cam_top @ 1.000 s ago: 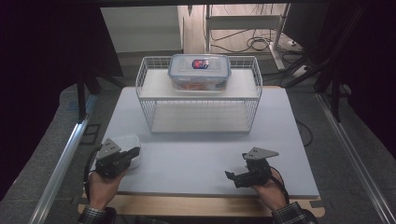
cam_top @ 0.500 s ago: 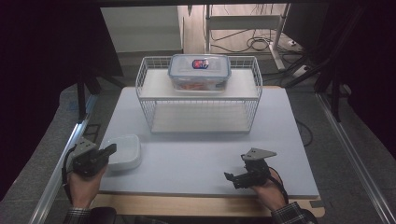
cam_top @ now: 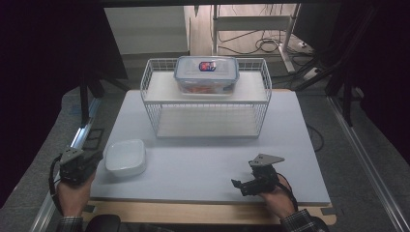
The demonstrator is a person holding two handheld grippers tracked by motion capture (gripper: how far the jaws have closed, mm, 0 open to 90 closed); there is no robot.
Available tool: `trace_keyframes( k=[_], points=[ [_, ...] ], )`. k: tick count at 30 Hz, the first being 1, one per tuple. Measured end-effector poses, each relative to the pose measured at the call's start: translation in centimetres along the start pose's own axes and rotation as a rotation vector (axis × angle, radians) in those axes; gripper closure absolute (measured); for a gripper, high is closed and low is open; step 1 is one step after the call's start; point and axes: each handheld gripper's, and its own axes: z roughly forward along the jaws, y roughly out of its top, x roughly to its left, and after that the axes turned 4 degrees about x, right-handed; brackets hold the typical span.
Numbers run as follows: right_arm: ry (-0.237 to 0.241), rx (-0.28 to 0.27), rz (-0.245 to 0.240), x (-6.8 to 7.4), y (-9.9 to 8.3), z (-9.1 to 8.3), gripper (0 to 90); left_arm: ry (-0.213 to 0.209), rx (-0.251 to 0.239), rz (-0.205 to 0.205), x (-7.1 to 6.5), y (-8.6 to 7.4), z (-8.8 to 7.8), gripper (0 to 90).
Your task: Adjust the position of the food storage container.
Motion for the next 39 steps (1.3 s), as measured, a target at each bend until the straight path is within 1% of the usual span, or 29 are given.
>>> trace_keyframes(
  k=[2, 5, 7, 10, 12, 15, 19, 22, 27, 32, 35, 37, 39],
  points=[
    [0.000, 0.003, -0.002, 0.0, 0.0, 0.1, 3.5, 0.008, 0.018, -0.009, 0.4, -0.2, 0.3, 90.0],
    [0.001, 0.007, -0.004, 0.1, 0.0, 0.1, 3.5, -0.003, 0.045, -0.022, 0.5, -0.5, 0.9, 90.0],
    [0.001, 0.011, -0.006, 0.1, 0.0, 0.1, 3.6, -0.003, 0.069, -0.019, 0.4, -0.6, 1.4, 90.0],
    [0.004, 0.016, -0.006, 0.2, 0.0, 0.2, 3.7, -0.002, 0.091, -0.012, 0.3, -0.6, 2.1, 90.0],
    [0.004, 0.015, -0.009, 0.2, 0.0, 0.3, 3.7, 0.001, 0.091, -0.014, 0.3, -0.6, 2.2, 90.0],
    [0.006, 0.020, -0.011, 0.2, 0.0, 0.3, 3.8, -0.013, 0.085, -0.033, 0.5, -0.6, 2.3, 90.0],
    [0.008, 0.027, -0.015, 0.3, 0.0, 0.5, 3.9, -0.044, 0.080, -0.052, 0.5, -0.5, 2.7, 90.0],
    [0.009, 0.030, -0.019, 0.4, 0.0, 0.6, 4.0, -0.064, 0.078, -0.050, 0.1, -0.3, 3.1, 90.0],
    [0.010, 0.033, -0.020, 0.4, 0.0, 0.7, 4.0, -0.092, 0.084, -0.017, -1.1, 0.4, 3.8, 90.0],
    [0.012, 0.037, -0.023, 0.5, 0.0, 0.8, 4.0, -0.110, 0.087, 0.012, -2.4, 1.0, 4.7, 90.0],
    [0.014, 0.040, -0.024, 0.5, 0.0, 0.9, 4.0, -0.113, 0.085, 0.023, -2.8, 1.4, 5.3, 90.0],
    [0.015, 0.043, -0.024, 0.6, 0.0, 1.0, 4.0, -0.111, 0.086, 0.022, -3.0, 1.7, 5.7, 90.0],
    [0.016, 0.045, -0.024, 0.6, 0.1, 1.0, 4.0, -0.124, 0.082, 0.010, -2.9, 1.9, 6.1, 89.9]
  ],
)
